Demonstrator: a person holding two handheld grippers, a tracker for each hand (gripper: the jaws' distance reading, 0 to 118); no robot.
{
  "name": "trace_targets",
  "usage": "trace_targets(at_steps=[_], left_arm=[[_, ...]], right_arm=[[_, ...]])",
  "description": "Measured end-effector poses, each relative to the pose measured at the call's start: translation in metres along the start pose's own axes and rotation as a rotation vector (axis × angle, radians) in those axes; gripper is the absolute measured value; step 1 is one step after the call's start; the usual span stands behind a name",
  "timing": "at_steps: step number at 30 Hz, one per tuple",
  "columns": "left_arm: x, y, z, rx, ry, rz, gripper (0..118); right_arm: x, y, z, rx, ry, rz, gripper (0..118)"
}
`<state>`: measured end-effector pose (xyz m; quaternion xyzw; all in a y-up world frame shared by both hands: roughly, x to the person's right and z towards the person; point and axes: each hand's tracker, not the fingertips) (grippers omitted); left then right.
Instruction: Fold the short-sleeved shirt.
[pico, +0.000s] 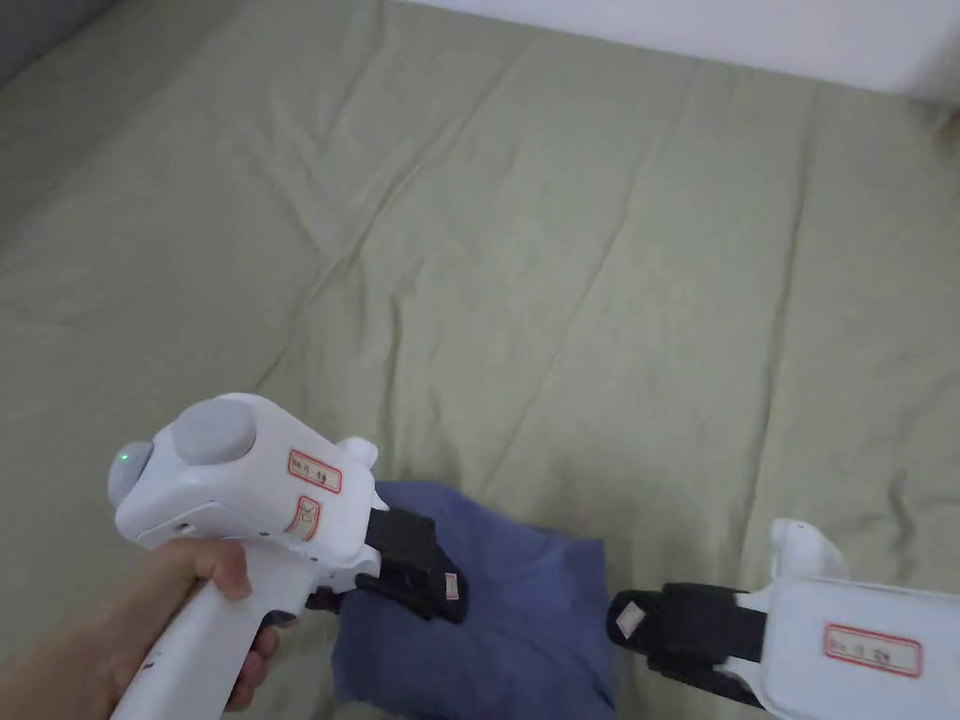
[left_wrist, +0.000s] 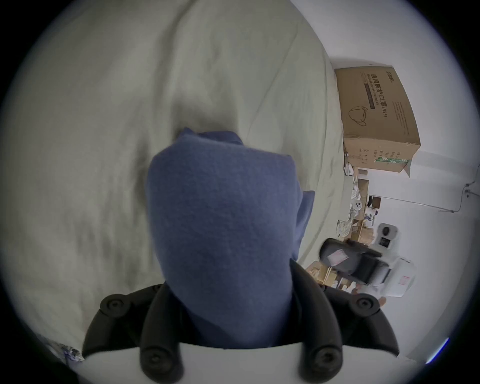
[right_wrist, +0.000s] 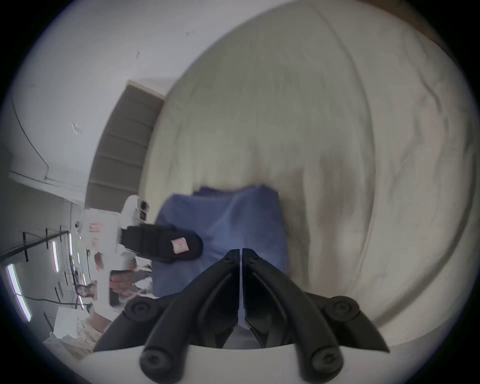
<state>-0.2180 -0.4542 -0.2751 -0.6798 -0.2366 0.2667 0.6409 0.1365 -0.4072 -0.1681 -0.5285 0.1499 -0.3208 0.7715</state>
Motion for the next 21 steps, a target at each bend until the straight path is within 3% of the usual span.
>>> trace_targets(at_steps=[5,13,19,21], left_arm=[[-0.033,0.004,0.085,0.079,0.195,-0.039,36],[-0.127,0.02,0.246,0.188,0.694,0.079,36],[-0.202,0.019,0.306,0.252,0.852,0.305,36],[-0.217,0.019,0.306,0.242,0.854,0.311,36]], right_arm=[[-0.012,0.001,0.025,0.092,0.025,-0.013,2],[-0.022,0.001,-0.002,0.101,-0.03,-0.006,2],[-0.036,0.021,-0.046,0.005,-0.052,0.038,2],[-0.042,0.025,-0.052,-0.005,-0.064,0.076,2]])
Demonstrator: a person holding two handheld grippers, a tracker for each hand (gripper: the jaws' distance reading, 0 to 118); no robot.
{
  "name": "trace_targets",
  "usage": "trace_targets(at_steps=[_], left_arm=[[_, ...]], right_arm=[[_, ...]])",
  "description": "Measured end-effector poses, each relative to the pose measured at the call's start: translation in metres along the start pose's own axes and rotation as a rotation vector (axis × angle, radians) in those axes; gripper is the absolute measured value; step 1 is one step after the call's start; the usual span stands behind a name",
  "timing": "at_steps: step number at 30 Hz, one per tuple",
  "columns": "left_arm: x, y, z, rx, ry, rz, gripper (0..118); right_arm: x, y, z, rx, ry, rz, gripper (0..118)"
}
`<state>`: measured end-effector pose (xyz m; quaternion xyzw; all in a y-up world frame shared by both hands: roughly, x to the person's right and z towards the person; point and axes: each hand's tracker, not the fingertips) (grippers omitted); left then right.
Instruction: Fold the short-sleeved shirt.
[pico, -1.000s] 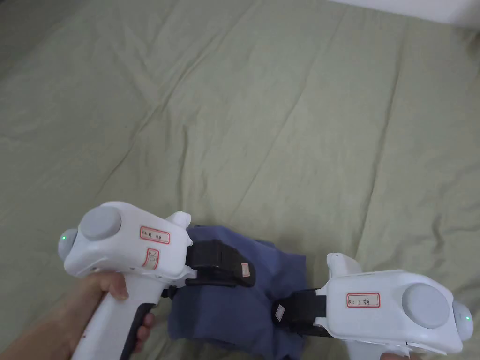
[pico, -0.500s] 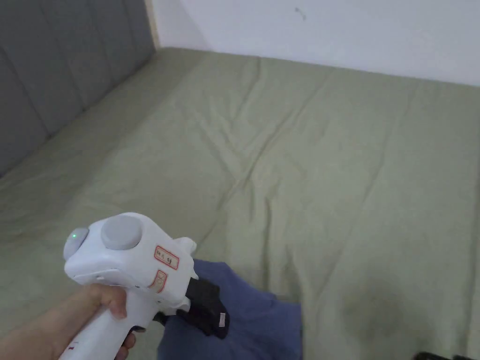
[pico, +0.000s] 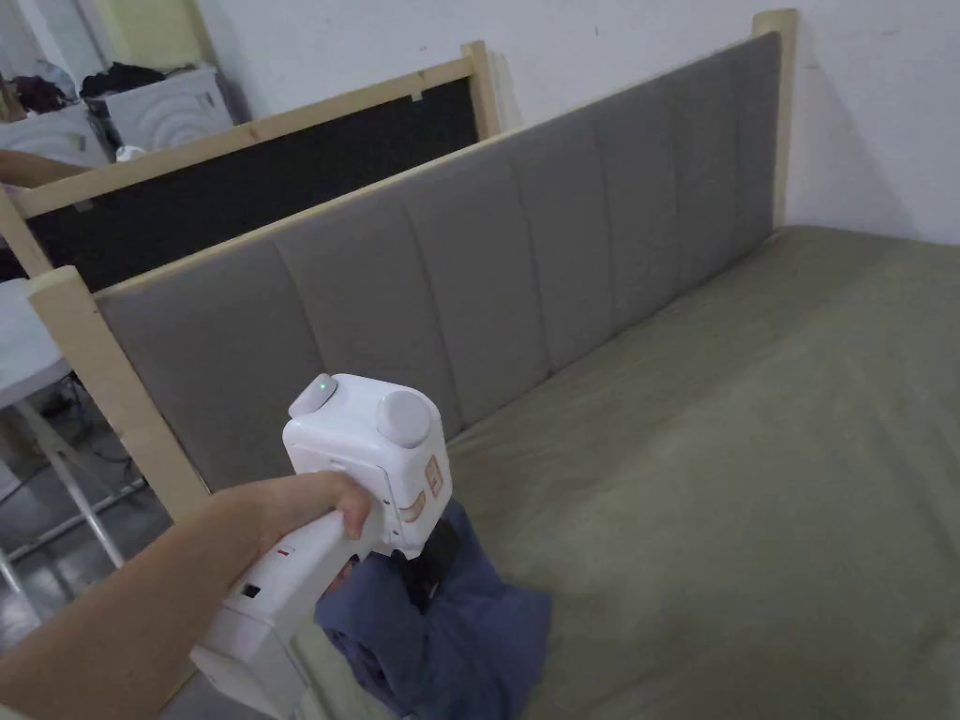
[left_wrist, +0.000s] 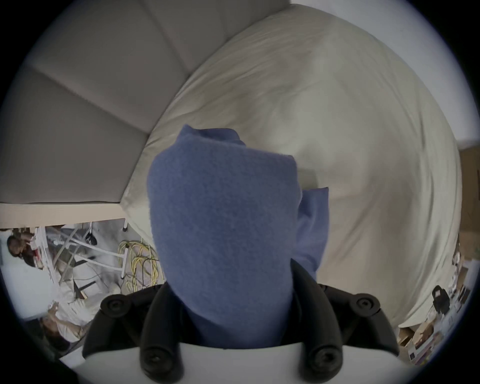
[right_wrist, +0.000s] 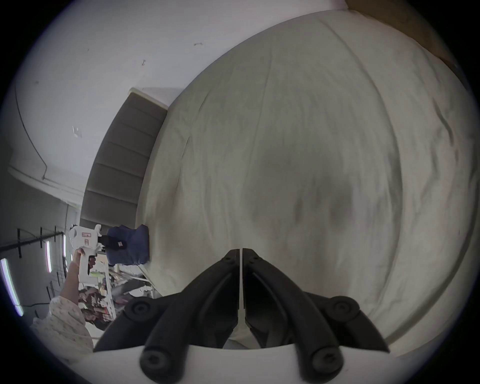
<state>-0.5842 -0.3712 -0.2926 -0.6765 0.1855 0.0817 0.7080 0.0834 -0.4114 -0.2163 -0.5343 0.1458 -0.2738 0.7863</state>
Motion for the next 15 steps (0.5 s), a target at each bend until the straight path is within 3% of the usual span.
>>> trace_targets(at_steps=[5,7,8,10,11,15], left_arm=[[0.001,0.001,-0.024,-0.003,0.04,-0.005,38],[0.002,0.003,-0.032,0.006,0.077,0.006,44],[0.001,0.004,-0.032,0.026,0.111,0.018,59],[-0.008,0.008,-0.027,0.091,0.119,0.056,110],[-0.012,0.007,-0.016,0.131,0.096,0.073,116],[-0.029,-0.002,0.047,0.345,0.029,0.17,113]], right_arm=[[-0.007,0.006,0.0,-0.004,-0.01,0.028,2],[-0.007,0.007,0.003,0.006,-0.02,0.036,2],[-0.006,0.007,0.005,0.011,-0.03,0.036,2],[-0.002,0.008,0.01,0.016,-0.039,0.028,2],[-0.001,0.008,0.013,0.021,-0.042,0.023,2],[0.002,0.009,0.029,0.059,-0.056,0.026,2]])
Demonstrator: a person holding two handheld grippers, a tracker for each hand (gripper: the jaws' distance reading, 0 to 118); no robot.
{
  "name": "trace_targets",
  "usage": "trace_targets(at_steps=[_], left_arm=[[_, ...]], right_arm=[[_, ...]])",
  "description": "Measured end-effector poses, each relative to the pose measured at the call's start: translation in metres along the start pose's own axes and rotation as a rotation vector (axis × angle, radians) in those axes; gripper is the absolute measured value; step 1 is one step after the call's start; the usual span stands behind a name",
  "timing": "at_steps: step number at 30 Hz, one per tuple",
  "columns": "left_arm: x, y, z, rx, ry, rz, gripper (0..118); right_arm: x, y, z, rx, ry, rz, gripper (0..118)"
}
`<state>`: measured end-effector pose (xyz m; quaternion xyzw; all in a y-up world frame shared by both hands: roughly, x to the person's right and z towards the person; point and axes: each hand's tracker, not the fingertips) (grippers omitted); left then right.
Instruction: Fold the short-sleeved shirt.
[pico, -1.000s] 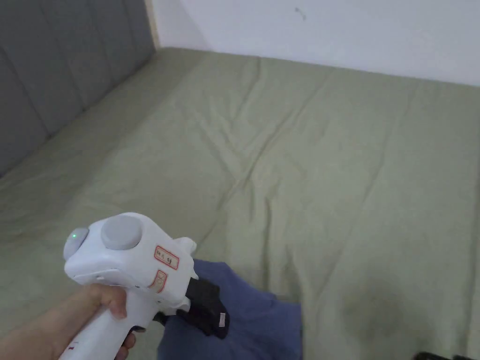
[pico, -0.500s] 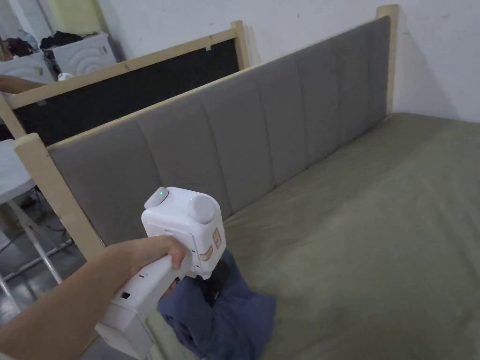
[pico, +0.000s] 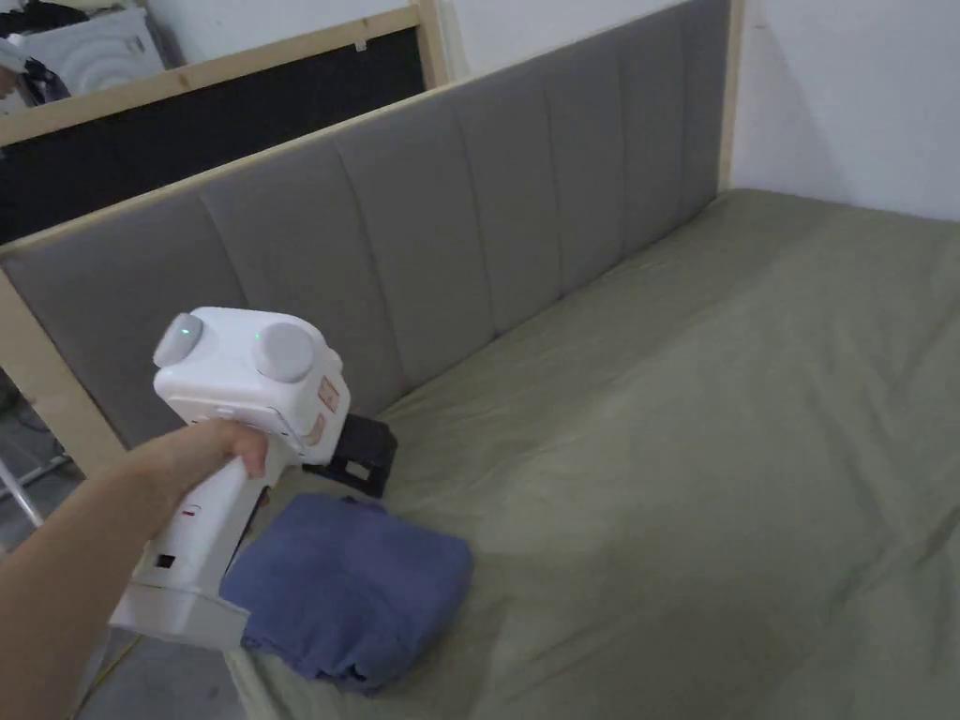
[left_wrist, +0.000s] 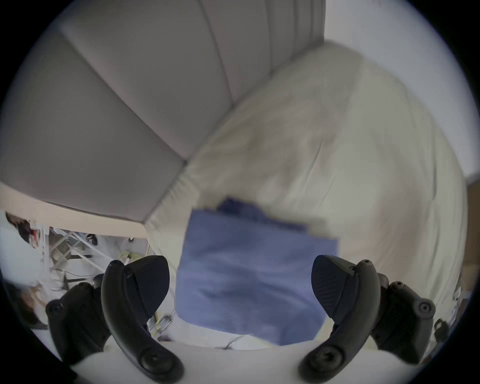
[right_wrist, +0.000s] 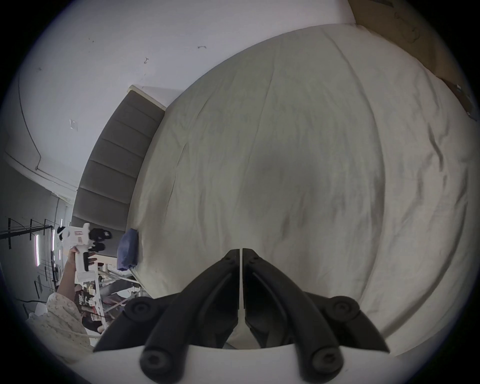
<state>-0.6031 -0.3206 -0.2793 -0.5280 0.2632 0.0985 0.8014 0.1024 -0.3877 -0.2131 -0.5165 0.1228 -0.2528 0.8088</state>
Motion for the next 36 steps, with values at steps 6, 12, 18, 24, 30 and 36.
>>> trace_targets(at_steps=[6,12,18,24,30,36], left_arm=[[0.028,-0.035,0.121,0.556,-0.109,0.045,115],[0.116,-0.117,0.199,0.767,-0.291,-0.102,16],[0.195,-0.224,0.239,0.968,-0.501,-0.095,4],[0.247,-0.321,0.262,1.072,-0.544,-0.22,4],[0.249,-0.356,0.291,1.055,-0.702,-0.265,5],[0.236,-0.364,0.313,1.109,-0.745,-0.215,5]], right_arm=[[-0.011,-0.005,0.045,0.155,-0.024,0.076,2],[-0.018,-0.027,0.109,0.366,-0.106,0.17,2],[-0.017,-0.063,0.152,0.576,-0.221,0.248,2],[-0.025,-0.1,0.188,0.811,-0.309,0.392,2],[-0.02,-0.137,0.235,1.04,-0.405,0.449,2],[-0.017,-0.155,0.262,1.111,-0.417,0.439,2]])
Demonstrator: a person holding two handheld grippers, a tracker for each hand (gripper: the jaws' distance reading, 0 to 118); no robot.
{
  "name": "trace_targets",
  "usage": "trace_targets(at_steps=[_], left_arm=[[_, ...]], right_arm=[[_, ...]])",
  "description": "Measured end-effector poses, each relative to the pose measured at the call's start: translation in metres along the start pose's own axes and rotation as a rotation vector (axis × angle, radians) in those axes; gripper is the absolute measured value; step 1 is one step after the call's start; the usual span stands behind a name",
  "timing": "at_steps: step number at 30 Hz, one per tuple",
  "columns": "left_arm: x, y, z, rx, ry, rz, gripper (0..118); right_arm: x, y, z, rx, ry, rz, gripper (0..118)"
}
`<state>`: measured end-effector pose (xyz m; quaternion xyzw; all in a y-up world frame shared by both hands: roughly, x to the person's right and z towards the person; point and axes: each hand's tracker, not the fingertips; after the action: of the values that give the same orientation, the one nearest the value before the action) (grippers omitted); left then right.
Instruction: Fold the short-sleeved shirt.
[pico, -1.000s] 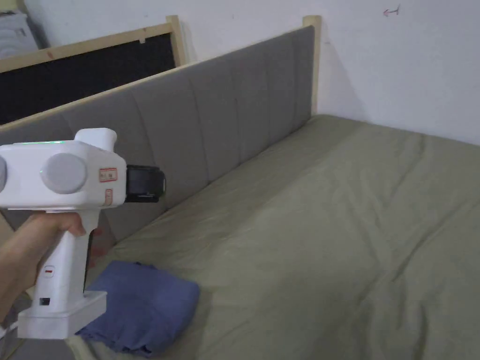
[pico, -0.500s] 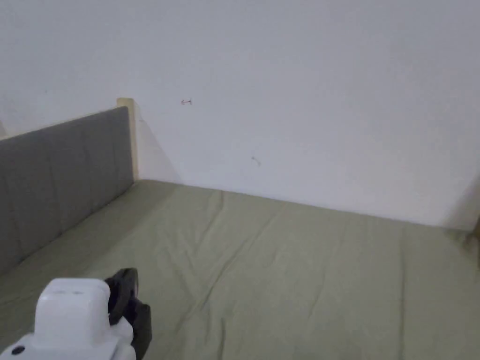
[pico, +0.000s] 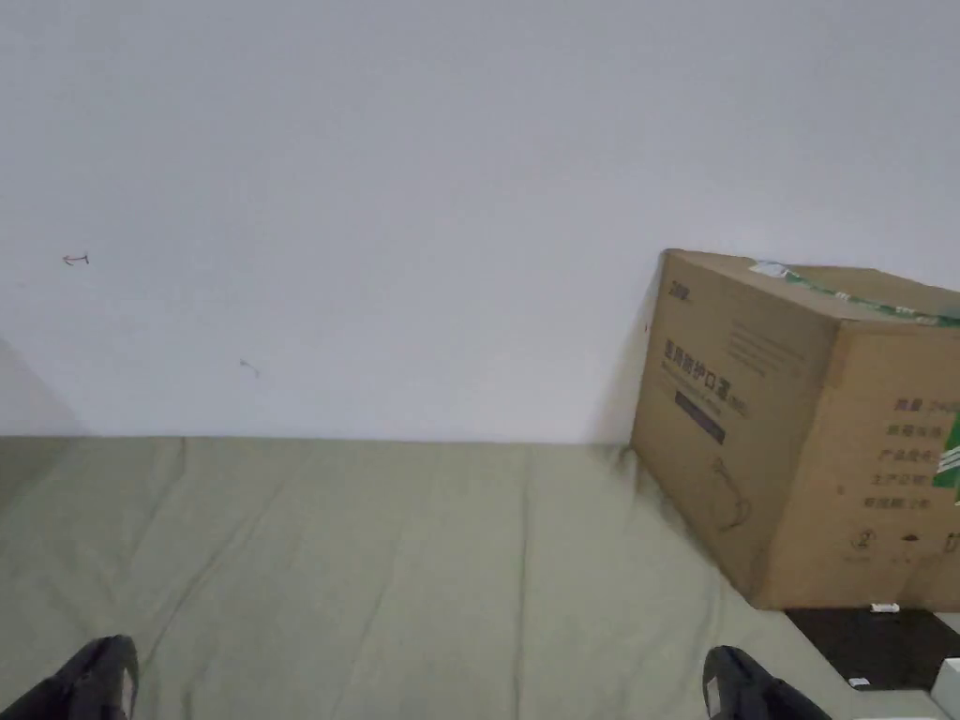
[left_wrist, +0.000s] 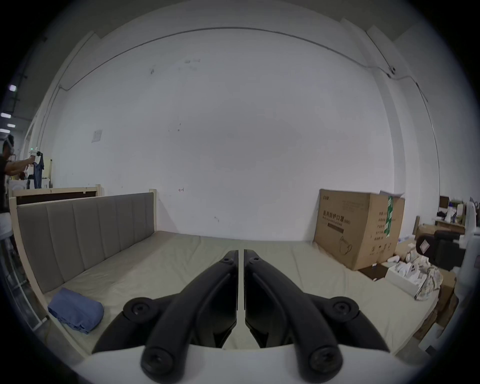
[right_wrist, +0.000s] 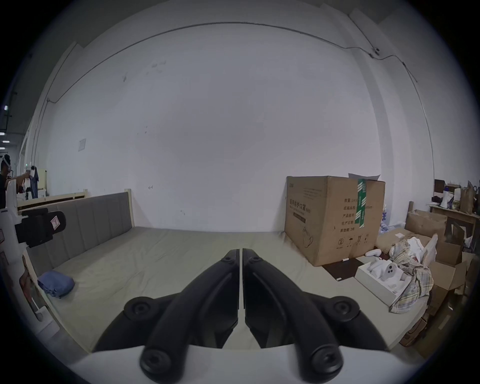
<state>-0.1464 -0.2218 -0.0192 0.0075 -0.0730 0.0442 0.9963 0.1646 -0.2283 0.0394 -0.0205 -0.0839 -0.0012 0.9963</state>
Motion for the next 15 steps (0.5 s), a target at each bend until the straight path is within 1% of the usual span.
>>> trace_targets(at_steps=[2,3,4,5,6,7,8,9,10,13,15], left_arm=[[0.002,0.005,0.007,0.015,0.0,-0.005,5],[0.002,0.006,0.01,0.027,-0.002,-0.02,10],[0.002,0.008,0.013,0.037,-0.001,-0.033,45],[0.002,0.01,0.016,0.046,0.0,-0.039,93],[0.002,0.013,0.016,0.043,0.003,-0.038,118],[0.001,0.015,0.015,0.025,0.008,-0.029,114],[-0.002,0.018,0.015,0.093,-0.047,-0.013,118],[0.0,0.024,0.016,0.076,-0.018,-0.014,118],[0.001,0.024,0.023,0.077,-0.013,-0.015,118],[0.002,0.027,0.021,0.101,-0.005,-0.045,118],[0.004,0.024,0.033,0.106,0.007,-0.054,118]], right_arm=[[0.001,0.0,0.005,0.018,0.001,-0.007,2],[0.0,0.001,0.006,0.026,-0.001,-0.013,5],[0.0,0.002,0.007,0.034,0.002,-0.024,26],[0.0,0.003,0.008,0.044,0.012,-0.034,65],[0.0,0.003,0.007,0.042,0.022,-0.038,107],[-0.001,0.004,0.005,0.029,0.024,-0.042,118],[-0.001,0.002,0.005,-0.03,0.051,-0.023,118],[0.0,0.001,0.002,0.036,0.049,-0.041,118],[-0.004,0.001,0.002,0.045,0.069,-0.031,118],[-0.009,0.0,0.001,0.071,0.064,-0.003,118],[-0.013,0.003,0.007,0.083,0.066,0.008,118]])
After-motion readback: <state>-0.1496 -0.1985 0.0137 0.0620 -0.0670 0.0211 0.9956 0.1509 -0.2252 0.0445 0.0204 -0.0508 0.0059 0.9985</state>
